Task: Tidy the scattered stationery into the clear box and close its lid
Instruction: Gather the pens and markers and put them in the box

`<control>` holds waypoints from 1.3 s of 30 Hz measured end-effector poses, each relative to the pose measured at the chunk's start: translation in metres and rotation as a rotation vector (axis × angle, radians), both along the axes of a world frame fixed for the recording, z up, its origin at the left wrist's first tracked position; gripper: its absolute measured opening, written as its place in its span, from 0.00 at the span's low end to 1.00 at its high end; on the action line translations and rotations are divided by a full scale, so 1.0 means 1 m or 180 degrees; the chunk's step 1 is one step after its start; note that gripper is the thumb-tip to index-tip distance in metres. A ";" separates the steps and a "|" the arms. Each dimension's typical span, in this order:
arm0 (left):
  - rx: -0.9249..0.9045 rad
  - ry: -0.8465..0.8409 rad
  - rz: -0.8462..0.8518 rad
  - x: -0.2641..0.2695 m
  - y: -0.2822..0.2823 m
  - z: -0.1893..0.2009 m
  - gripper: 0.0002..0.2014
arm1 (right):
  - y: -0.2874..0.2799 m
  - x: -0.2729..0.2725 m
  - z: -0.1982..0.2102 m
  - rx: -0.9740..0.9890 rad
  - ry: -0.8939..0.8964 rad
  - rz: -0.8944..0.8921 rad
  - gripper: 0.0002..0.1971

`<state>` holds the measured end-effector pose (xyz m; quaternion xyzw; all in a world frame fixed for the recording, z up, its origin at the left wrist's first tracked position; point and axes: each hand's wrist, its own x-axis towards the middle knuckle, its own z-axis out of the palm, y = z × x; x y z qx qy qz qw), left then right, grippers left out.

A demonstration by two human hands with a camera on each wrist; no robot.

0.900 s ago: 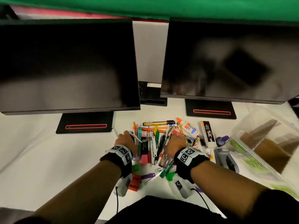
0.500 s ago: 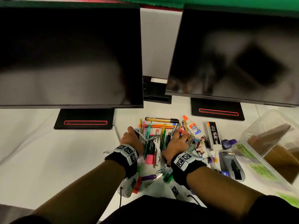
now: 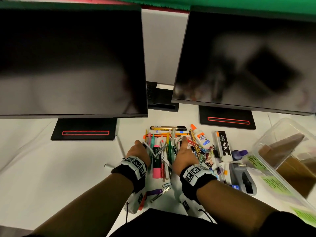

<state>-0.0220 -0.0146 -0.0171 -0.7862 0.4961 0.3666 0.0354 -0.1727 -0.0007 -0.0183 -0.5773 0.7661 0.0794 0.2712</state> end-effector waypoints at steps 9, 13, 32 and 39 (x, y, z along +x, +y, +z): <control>0.0116 -0.0159 -0.0243 0.004 -0.002 -0.003 0.19 | -0.007 -0.015 0.019 0.0059 -0.0741 -0.0388 0.41; 0.0166 -0.0252 -0.0458 0.010 -0.007 0.001 0.18 | -0.010 -0.025 0.021 0.0133 -0.0851 -0.0482 0.29; 0.0016 -0.0007 -0.0832 0.012 0.000 0.019 0.16 | 0.001 -0.073 0.055 -0.0118 -0.2999 -0.1284 0.10; -0.0272 0.0552 -0.0770 0.009 -0.002 0.046 0.06 | 0.002 -0.098 0.061 -0.0106 -0.4398 -0.2029 0.14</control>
